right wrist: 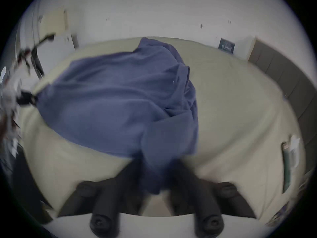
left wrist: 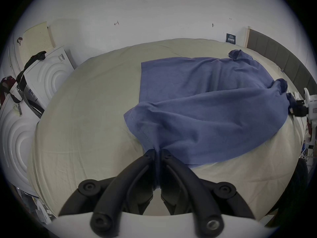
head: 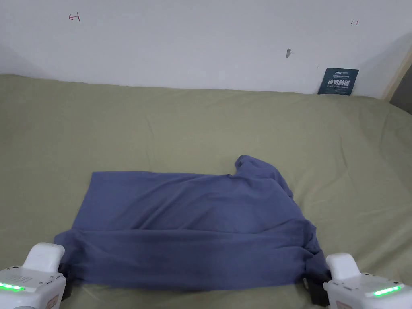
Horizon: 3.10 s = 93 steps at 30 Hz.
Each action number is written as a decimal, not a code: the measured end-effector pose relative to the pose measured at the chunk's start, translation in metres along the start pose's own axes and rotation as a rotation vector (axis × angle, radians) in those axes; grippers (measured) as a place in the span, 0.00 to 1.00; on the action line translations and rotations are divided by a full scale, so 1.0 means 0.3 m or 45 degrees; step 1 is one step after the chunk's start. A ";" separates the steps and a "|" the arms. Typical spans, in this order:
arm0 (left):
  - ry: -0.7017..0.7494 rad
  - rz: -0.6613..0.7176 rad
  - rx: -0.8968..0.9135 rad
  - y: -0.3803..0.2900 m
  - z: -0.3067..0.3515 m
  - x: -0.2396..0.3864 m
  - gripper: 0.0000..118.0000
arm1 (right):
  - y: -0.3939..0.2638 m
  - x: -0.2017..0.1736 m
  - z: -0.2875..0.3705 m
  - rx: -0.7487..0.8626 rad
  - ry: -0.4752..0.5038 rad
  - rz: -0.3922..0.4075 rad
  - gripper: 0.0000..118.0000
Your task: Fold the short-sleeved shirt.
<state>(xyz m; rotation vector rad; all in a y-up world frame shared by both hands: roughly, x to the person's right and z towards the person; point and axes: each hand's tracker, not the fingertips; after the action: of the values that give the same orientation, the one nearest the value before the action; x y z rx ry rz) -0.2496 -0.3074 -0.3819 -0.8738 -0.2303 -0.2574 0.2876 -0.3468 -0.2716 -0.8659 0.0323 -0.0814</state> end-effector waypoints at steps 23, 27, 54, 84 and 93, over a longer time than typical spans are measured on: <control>-0.207 0.151 -0.019 -0.254 0.388 -0.069 0.03 | -0.238 -0.023 0.452 -0.048 0.088 -0.238 0.24; -0.156 0.188 0.046 -0.302 0.377 -0.031 0.87 | -0.301 -0.035 0.397 -0.034 0.047 -0.335 0.87; -0.005 0.125 0.306 0.186 0.128 -0.051 0.21 | 0.189 -0.433 0.511 0.804 -0.098 0.043 0.03; -0.019 0.084 0.101 0.385 -0.132 -0.004 0.01 | 0.461 0.107 -0.318 -0.161 -0.269 -0.233 0.01; -0.049 0.133 0.229 0.374 0.099 -0.053 0.01 | 0.520 0.031 0.112 0.103 -0.125 -0.088 0.01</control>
<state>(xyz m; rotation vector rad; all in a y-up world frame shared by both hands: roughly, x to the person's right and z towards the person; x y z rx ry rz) -0.2321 -0.2130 -0.4494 -0.7102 -0.2388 -0.1207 0.3079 -0.2213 -0.3687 -0.7892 -0.0920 -0.1042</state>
